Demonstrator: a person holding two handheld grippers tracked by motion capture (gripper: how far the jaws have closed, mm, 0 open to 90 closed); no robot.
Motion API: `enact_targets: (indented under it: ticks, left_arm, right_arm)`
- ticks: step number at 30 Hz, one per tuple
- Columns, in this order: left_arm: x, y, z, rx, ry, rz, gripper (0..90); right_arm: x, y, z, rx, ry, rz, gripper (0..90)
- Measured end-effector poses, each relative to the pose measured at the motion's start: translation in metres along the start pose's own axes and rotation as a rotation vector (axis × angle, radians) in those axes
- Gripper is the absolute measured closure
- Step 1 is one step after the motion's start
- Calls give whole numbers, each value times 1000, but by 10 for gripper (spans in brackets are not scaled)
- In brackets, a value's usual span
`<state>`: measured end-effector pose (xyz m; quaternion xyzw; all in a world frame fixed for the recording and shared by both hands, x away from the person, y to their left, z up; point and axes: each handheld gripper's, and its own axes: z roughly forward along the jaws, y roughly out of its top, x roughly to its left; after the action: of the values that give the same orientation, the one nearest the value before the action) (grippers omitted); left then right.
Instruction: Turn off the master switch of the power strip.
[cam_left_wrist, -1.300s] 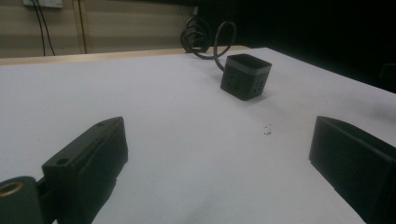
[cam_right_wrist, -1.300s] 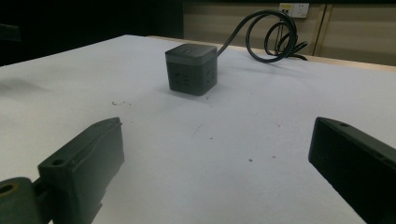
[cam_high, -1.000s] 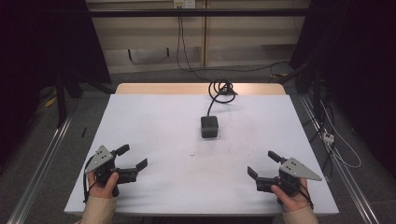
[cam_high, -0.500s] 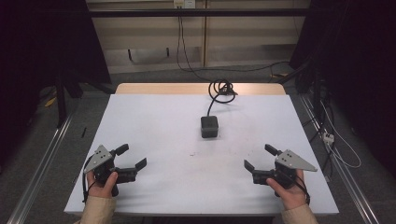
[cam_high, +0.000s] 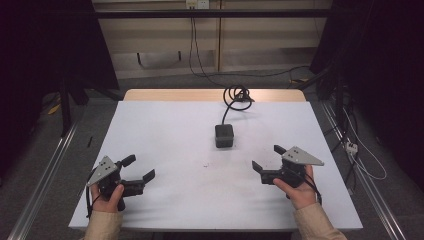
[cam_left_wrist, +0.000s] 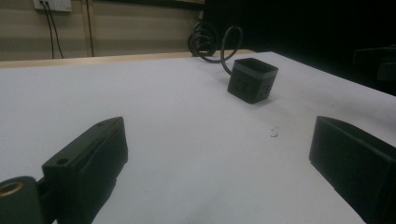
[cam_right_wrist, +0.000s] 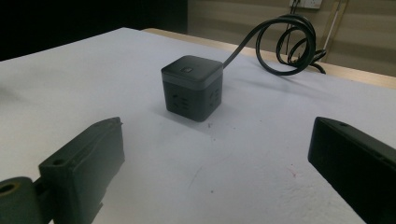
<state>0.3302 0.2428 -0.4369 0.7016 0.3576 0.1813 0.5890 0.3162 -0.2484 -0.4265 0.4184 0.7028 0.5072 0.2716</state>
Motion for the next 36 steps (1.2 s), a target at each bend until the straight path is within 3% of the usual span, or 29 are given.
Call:
enact_targets:
  ticks: [10, 14, 36]
  left_arm:
    - [-2, 0, 3, 2, -14, 11, 42]
    - [-1, 0, 2, -4, -13, 4, 41]
    - [-1, 0, -3, -11, -10, 14, 41]
  right_arm:
    - [-5, 8, 10, 14, -21, 2, 42]
    - [-6, 9, 15, 10, -8, 18, 53]
    - [-4, 25, 34, 23, -19, -5, 67]
